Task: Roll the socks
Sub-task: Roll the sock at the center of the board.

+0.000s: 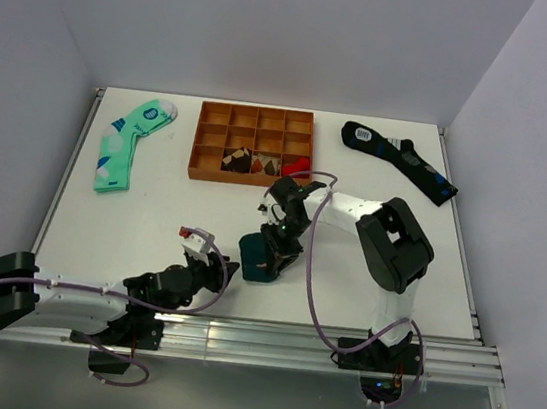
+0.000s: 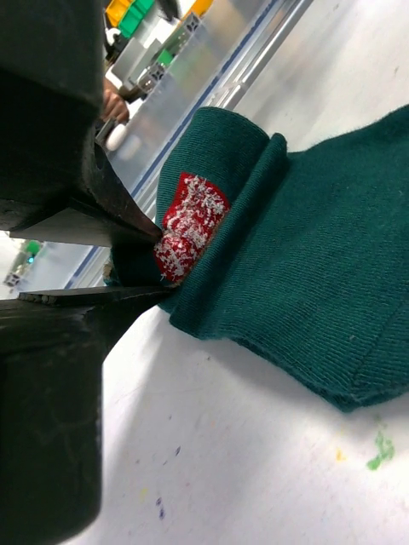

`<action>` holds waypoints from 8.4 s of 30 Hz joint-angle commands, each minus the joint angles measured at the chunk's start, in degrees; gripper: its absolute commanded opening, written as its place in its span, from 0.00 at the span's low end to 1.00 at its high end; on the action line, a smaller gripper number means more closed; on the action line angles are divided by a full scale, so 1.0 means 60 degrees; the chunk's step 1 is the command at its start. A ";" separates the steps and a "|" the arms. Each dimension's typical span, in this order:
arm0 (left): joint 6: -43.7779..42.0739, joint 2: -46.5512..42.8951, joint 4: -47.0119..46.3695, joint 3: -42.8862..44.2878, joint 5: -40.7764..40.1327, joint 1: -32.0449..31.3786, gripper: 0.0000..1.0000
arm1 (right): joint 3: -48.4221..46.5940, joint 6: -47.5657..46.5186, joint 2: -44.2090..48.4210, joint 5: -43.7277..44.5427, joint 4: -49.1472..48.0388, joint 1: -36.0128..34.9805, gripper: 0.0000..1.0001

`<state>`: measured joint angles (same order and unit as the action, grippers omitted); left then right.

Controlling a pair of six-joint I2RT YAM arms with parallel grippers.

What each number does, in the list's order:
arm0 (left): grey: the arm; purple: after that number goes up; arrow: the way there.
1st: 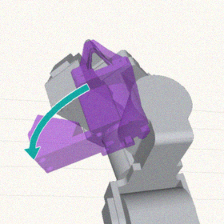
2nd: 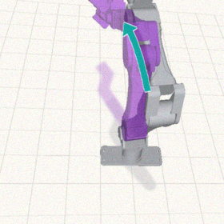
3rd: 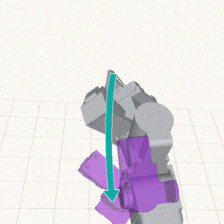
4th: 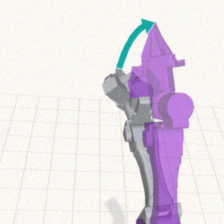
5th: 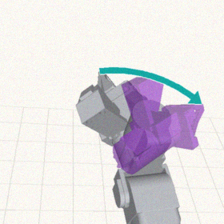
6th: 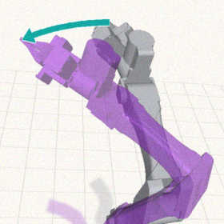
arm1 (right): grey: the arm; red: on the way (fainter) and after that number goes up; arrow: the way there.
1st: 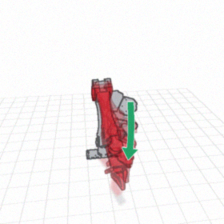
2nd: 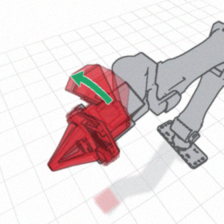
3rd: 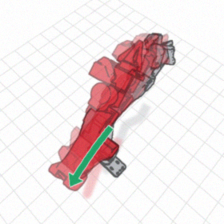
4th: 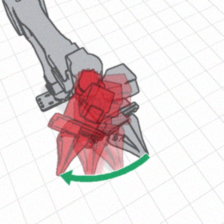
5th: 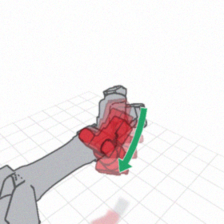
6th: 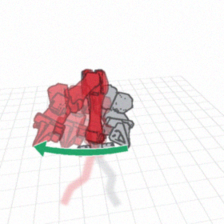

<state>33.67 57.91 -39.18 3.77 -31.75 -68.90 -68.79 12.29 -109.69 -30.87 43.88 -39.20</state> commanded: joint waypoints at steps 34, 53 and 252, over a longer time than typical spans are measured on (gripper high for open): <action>-0.0954 0.2492 -0.2243 0.1247 0.5348 0.1904 0.54 | -0.0136 -0.0438 0.0030 0.1601 0.0905 0.0015 0.15; -0.0837 0.3986 -0.3109 0.1408 0.5364 0.1904 0.53 | -0.0048 -0.0379 0.0117 0.1615 0.0846 -0.0044 0.15; 0.0585 0.7384 0.9489 0.5700 1.0960 0.5727 0.00 | 1.1817 0.1305 0.2154 0.4896 -2.0834 -0.4702 0.50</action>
<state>41.12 99.37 14.50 40.21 47.31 -34.57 -3.62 19.53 -94.98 -0.47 -78.28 -66.63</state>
